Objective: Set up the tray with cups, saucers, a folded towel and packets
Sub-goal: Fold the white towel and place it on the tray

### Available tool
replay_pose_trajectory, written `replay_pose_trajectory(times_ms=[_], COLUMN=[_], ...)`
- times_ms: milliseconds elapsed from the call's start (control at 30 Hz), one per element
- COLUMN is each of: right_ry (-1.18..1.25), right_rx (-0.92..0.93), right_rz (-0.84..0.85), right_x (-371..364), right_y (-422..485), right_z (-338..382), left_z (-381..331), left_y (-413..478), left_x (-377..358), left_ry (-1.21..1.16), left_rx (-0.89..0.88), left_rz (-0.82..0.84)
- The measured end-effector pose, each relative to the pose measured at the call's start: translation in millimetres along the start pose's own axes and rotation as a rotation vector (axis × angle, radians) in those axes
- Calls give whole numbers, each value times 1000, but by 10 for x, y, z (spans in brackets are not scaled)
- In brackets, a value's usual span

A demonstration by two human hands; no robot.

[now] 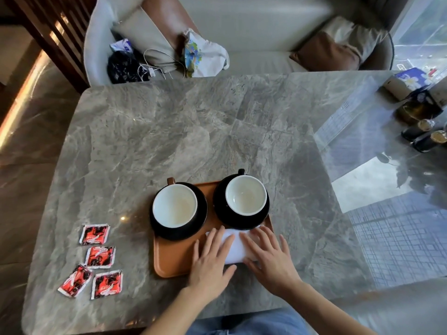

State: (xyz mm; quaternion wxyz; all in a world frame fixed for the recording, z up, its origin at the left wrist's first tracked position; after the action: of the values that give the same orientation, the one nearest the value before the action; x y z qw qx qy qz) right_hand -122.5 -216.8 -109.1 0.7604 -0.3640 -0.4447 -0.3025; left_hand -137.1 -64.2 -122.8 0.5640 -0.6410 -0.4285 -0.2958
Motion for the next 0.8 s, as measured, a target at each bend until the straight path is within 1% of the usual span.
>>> replay_pose_trajectory(times_ms=[67, 167, 267, 367, 467, 533, 633, 733, 800], right_ry=[-12, 17, 4, -11, -18, -30, -21, -14, -18], right_rx=[9, 54, 152, 254, 310, 357, 386, 401, 410], right_rz=[13, -13, -59, -76, -76, -88, -124, -112, -101], right_x=[-37, -36, 31, 122, 199, 222, 287, 317, 309], right_y=[-5, -17, -60, -103, -73, -26, 48, 88, 116], right_z=[-14, -27, -90, -197, -317, -339, -365, -392, -394], left_z=[-18, -2, -13, -36, -17, -3, -21, -40, -48], left_y=[-17, -6, 9, 8, 11, 8, -20, -32, -41], left_x=[-24, -61, -31, 43, -35, -28, -9, 16, 9], left_ry=[18, 54, 61, 65, 30, 11, -4, -21, -8], left_rx=[-7, -7, -5, 10, 37, 55, 72, 85, 100], left_rz=[25, 43, 43, -48, 11, 1, -25, -66, -64])
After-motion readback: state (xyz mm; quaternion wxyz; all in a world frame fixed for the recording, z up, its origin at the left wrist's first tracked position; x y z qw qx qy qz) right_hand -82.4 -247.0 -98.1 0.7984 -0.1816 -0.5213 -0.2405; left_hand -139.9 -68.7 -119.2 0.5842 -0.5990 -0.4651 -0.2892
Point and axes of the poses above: each hand's wrist, its own y-axis towards the middle knuckle, its own x-axis out of the back of the hand, z = x × y, the point moved 7 cm from there along y, towards the middle knuckle, and after that the axes turned 15 degrees about x, right-handed, at the moved point
